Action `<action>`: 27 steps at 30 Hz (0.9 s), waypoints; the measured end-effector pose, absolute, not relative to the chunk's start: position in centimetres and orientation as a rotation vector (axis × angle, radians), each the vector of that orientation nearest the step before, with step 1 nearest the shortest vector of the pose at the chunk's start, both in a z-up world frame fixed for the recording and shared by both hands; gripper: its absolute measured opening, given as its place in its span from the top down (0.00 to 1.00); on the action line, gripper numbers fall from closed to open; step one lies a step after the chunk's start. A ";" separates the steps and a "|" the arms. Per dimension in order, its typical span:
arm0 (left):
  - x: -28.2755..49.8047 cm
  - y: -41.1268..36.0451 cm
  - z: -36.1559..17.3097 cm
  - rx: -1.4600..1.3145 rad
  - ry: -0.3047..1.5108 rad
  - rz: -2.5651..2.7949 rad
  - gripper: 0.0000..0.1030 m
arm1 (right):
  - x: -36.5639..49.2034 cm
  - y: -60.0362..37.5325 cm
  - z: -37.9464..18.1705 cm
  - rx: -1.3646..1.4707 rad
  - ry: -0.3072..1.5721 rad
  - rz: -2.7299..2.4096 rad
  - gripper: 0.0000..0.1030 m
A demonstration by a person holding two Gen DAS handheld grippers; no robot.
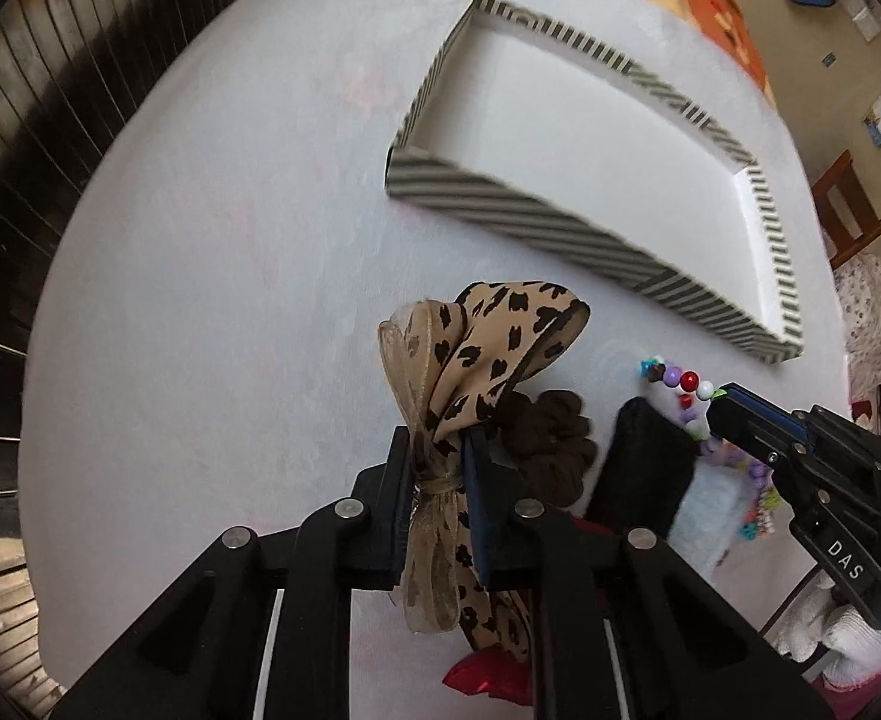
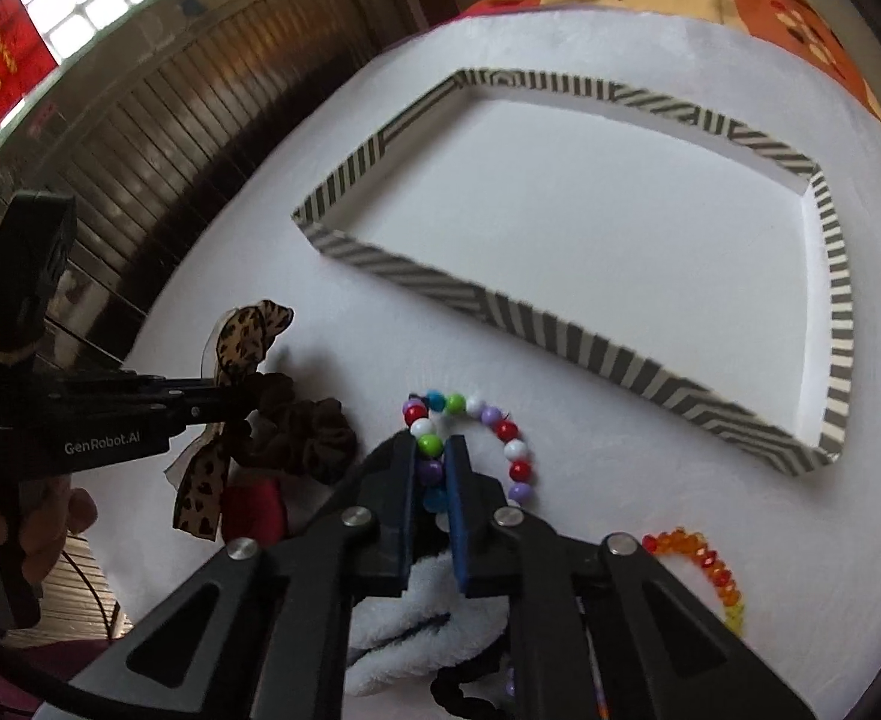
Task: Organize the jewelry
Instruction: 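Grasp the leopard-print bow with the left gripper while the right grasps the multicolour bead bracelet, then carry both items into the striped tray and open the right gripper on the bracelet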
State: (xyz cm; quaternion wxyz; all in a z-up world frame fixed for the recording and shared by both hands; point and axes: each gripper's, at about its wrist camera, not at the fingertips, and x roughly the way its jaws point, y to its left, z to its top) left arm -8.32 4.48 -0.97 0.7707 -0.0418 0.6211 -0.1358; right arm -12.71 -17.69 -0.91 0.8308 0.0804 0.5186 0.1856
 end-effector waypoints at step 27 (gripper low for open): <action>3.1 -1.7 5.3 -0.094 1.185 -0.314 0.93 | -8.0 -28.0 4.7 0.328 0.954 0.179 0.91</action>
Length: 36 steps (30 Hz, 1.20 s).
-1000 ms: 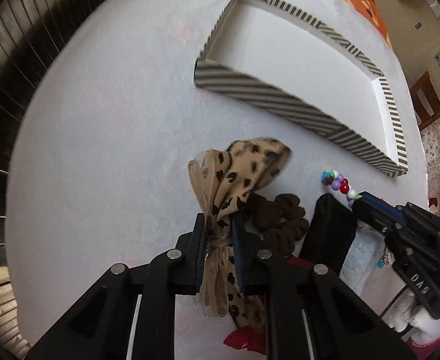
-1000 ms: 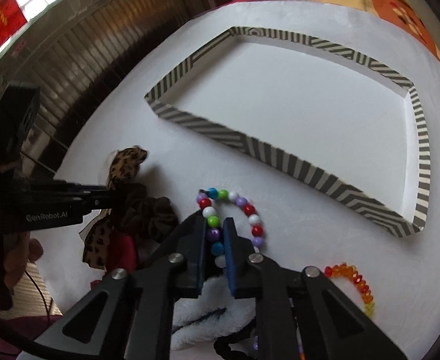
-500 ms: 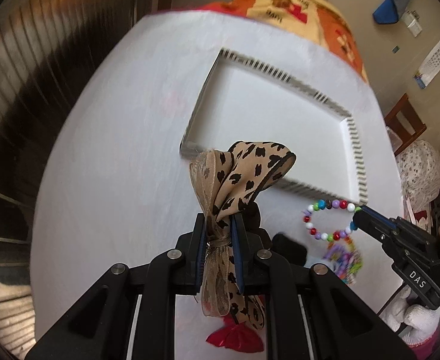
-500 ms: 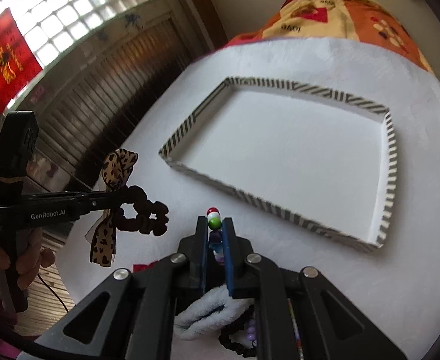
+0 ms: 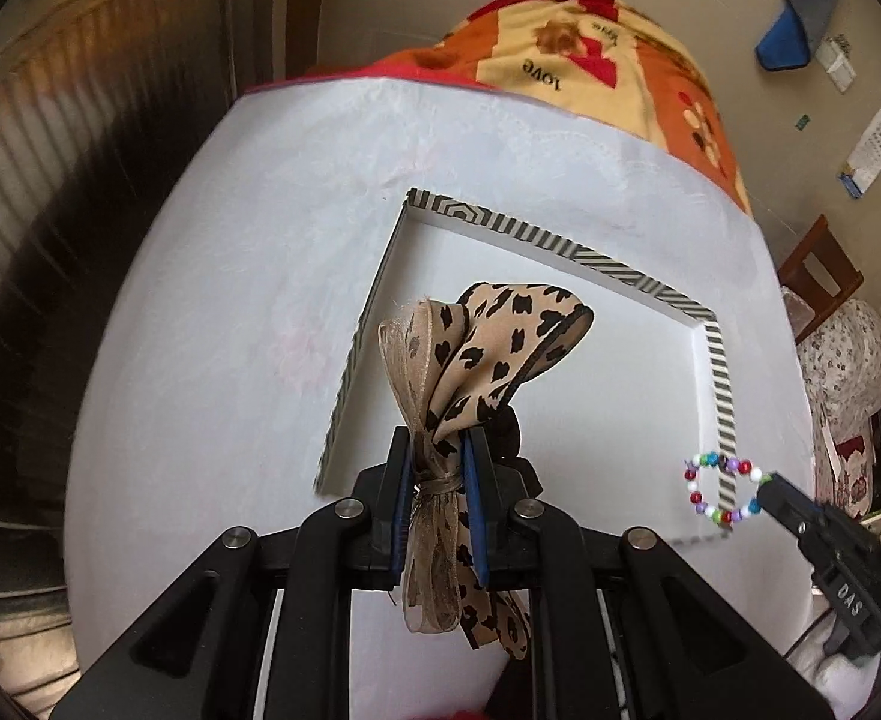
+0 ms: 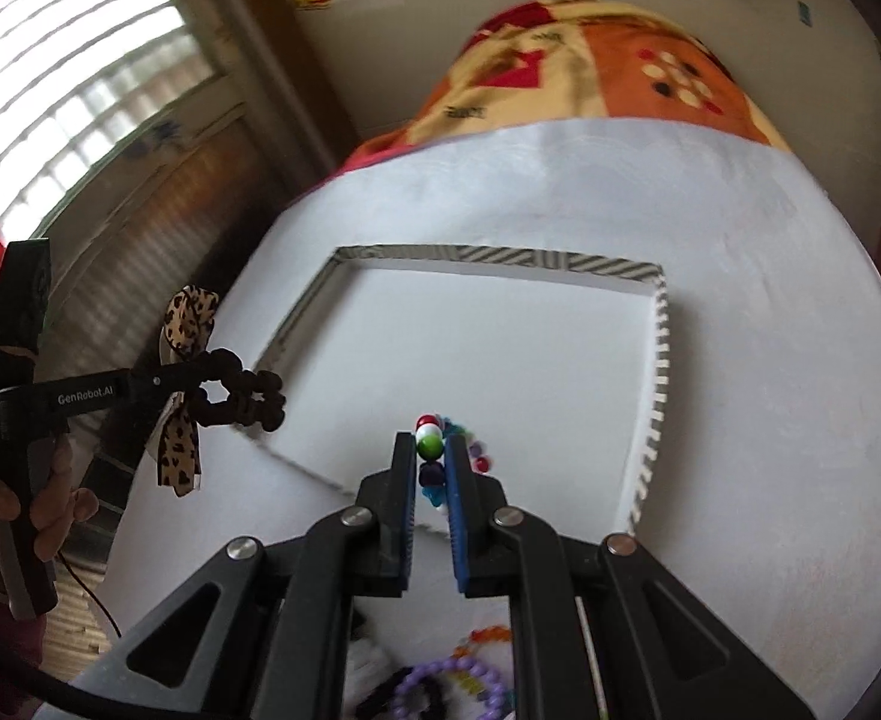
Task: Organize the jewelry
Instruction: 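Carry both items into the striped tray and open the right gripper on the bracelet, then open the left gripper to drop the leopard bow in the tray, withdraw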
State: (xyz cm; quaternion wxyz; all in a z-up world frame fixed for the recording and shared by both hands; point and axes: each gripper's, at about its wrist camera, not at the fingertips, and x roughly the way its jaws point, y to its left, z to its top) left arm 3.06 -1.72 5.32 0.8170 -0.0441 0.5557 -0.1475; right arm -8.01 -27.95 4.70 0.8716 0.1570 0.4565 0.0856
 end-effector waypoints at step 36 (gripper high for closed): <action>-3.4 -1.8 2.0 -0.030 1.281 -0.224 0.78 | -10.0 -30.9 0.6 0.373 1.094 0.059 0.58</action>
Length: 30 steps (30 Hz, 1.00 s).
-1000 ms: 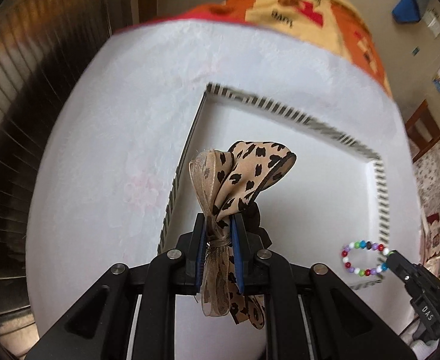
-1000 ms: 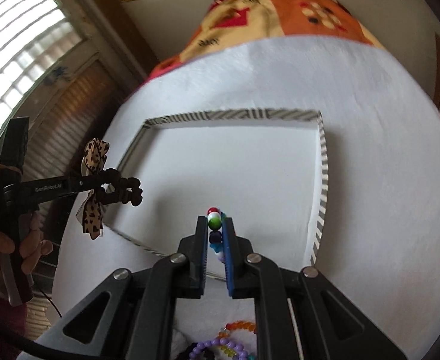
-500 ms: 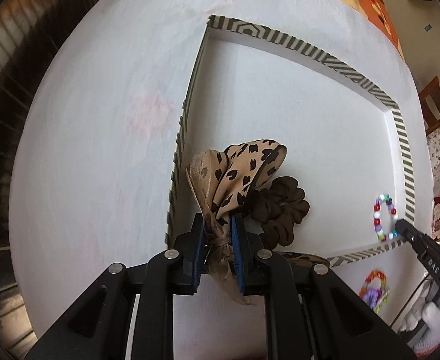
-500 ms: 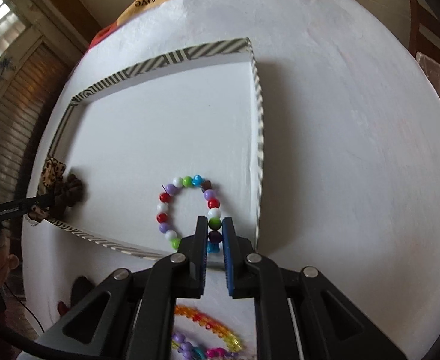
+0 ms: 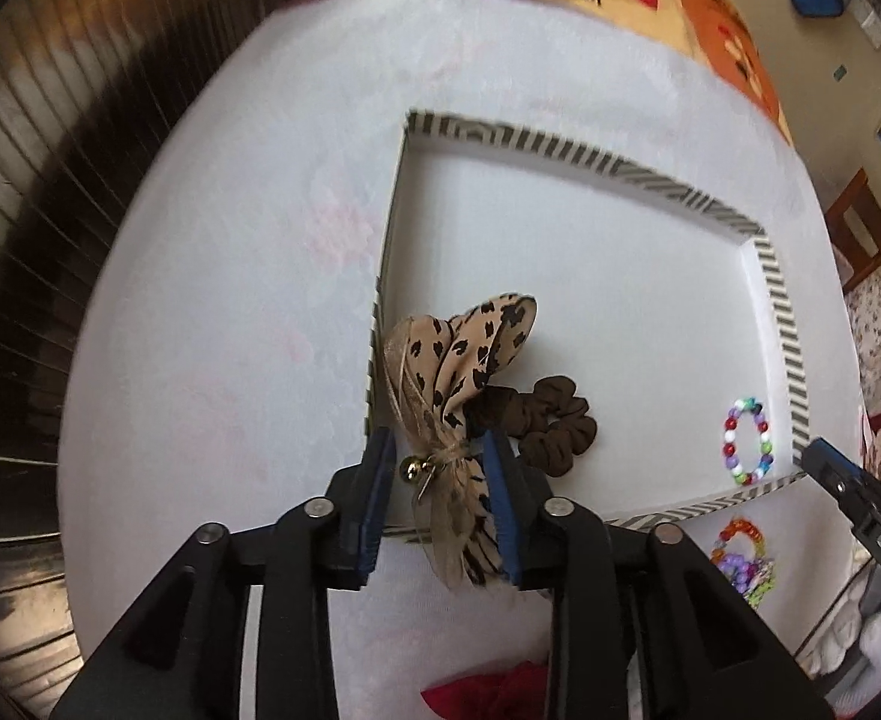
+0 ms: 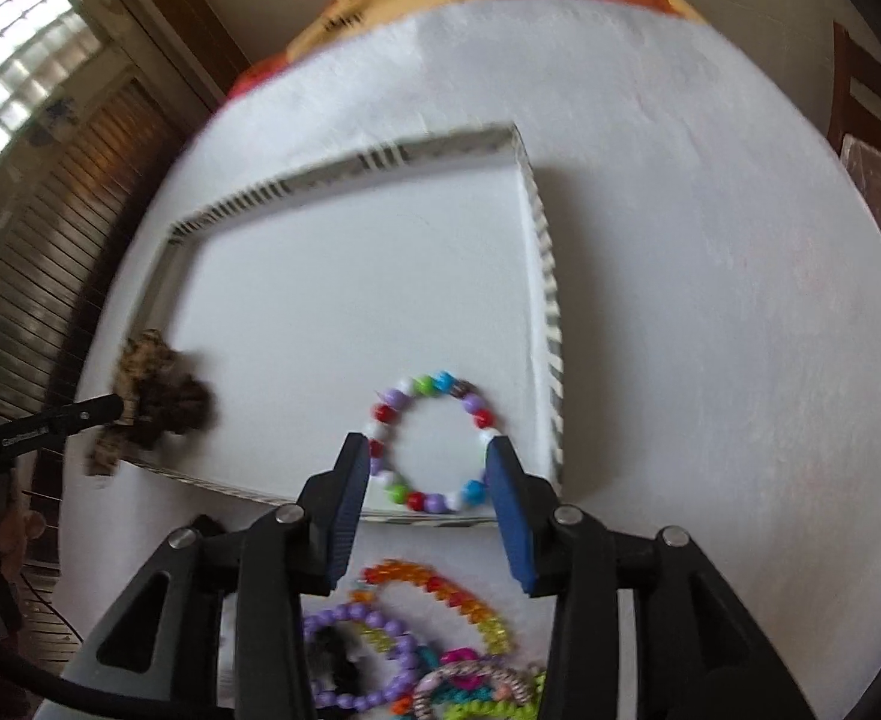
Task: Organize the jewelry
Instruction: 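Open the left gripper to drop the leopard bow in the tray, withdraw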
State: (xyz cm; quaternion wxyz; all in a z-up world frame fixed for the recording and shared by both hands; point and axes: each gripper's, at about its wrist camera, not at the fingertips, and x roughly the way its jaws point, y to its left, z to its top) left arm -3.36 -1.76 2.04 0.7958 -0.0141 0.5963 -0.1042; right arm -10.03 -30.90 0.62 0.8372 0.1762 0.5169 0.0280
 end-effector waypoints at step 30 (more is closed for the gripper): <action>-16.7 -4.5 8.1 0.049 1.108 -0.205 0.78 | -22.6 -27.1 7.5 0.254 0.968 0.099 0.42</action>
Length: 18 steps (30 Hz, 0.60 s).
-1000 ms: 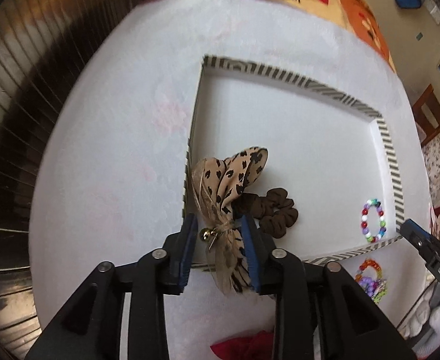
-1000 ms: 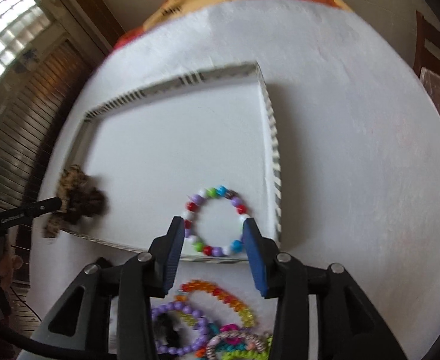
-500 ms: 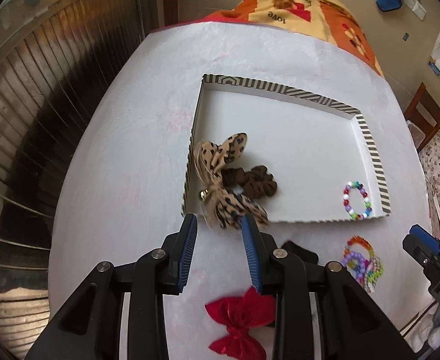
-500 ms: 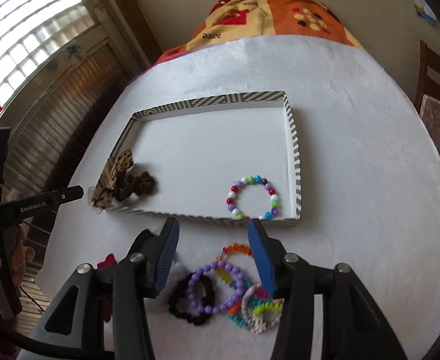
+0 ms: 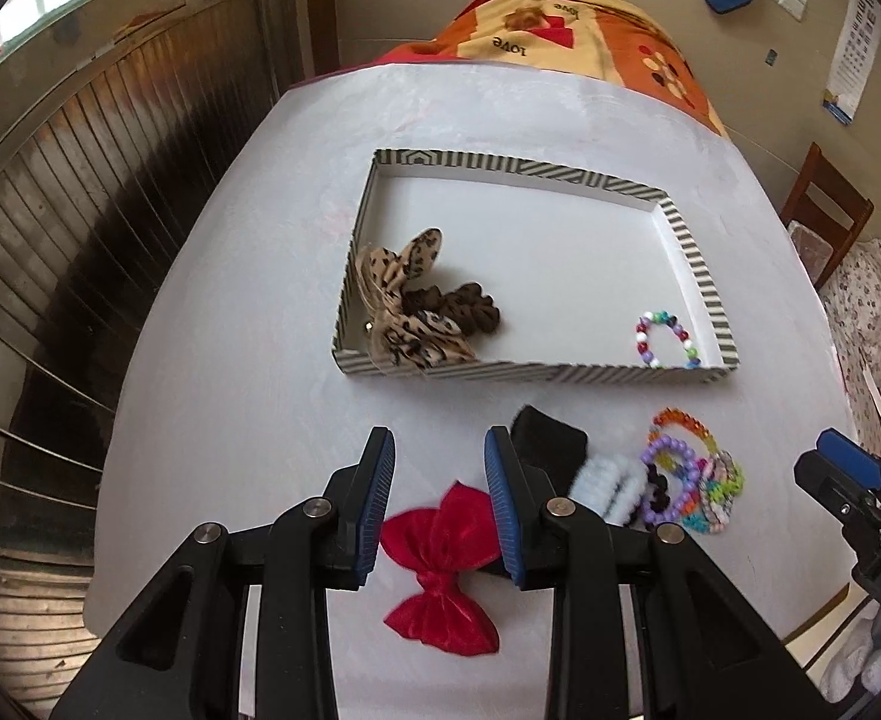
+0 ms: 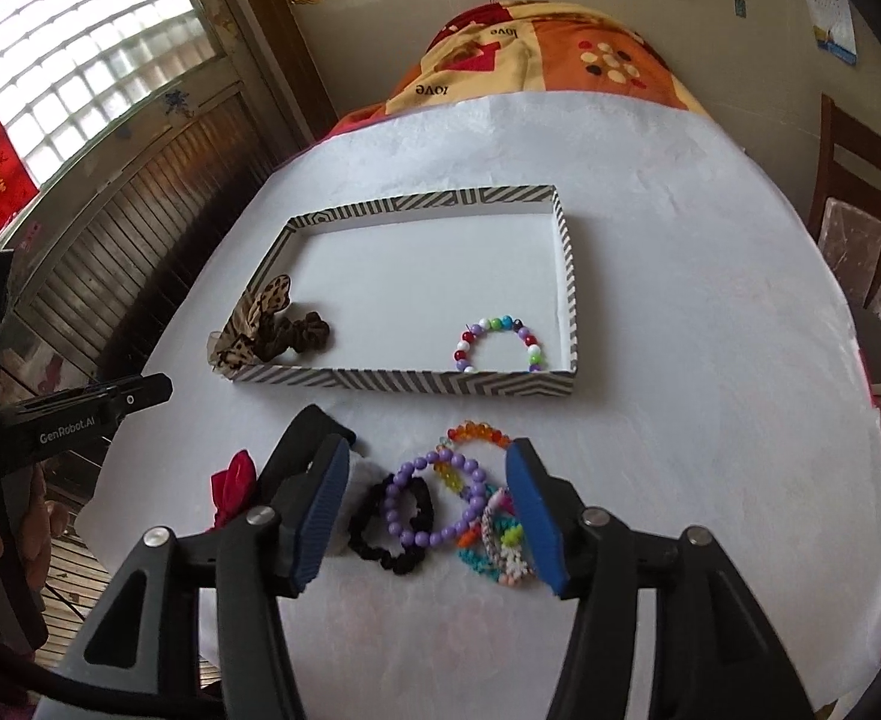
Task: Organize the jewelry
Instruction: 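Open the left gripper to drop the leopard bow in the tray, withdraw, then move the left gripper to the black velvet scrunchie while the right reaches the purple bead bracelet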
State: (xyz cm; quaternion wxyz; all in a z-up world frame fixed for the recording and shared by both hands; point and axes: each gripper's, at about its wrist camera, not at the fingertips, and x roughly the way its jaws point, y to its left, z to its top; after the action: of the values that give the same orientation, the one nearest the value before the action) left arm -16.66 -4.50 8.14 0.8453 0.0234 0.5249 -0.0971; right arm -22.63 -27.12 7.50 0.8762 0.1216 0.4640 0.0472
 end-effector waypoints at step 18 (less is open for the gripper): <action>-19.5 -5.9 8.5 0.078 1.084 -0.207 0.78 | -24.6 -27.3 7.7 0.241 0.970 0.105 0.41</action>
State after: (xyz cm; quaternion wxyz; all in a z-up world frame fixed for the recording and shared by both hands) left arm -19.50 -5.87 8.50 0.8508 0.0368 0.5150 -0.0981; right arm -24.60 -27.32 7.75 0.8764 0.1154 0.4649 0.0502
